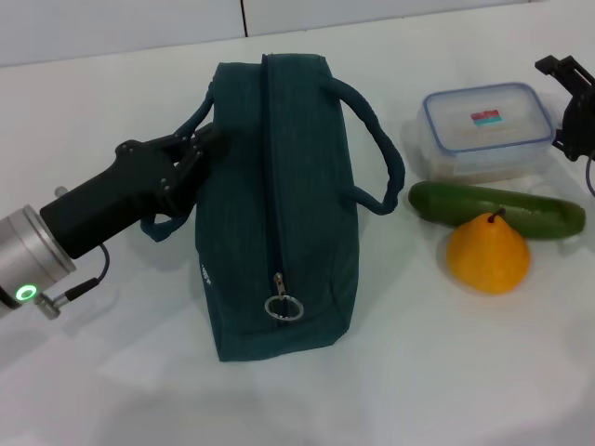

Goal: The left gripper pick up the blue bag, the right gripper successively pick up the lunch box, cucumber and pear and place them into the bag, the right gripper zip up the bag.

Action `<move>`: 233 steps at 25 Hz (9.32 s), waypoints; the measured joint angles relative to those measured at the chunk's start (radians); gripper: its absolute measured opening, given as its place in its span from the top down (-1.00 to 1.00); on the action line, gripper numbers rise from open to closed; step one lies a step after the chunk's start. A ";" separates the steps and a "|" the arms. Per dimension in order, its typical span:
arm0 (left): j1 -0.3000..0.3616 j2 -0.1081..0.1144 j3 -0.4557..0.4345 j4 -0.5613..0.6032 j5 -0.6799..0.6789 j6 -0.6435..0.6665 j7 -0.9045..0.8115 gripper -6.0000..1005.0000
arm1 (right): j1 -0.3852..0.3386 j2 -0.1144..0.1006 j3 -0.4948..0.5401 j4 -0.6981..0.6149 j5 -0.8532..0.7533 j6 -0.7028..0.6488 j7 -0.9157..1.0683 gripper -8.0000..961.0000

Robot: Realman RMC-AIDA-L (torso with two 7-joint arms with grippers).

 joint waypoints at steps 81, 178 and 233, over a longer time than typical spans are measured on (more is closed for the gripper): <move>0.064 0.000 -0.002 0.089 0.030 0.053 0.294 0.90 | -0.036 -0.019 0.007 -0.118 0.082 -0.432 -0.349 0.76; 0.037 0.000 -0.012 0.144 -0.044 -0.074 0.336 0.90 | 0.106 0.017 -0.708 -0.529 -0.057 -0.461 -0.342 0.50; -0.027 -0.001 -0.012 0.169 -0.077 -0.124 0.391 0.90 | 0.103 -0.060 -0.585 -1.204 -1.130 -0.675 -0.071 -0.66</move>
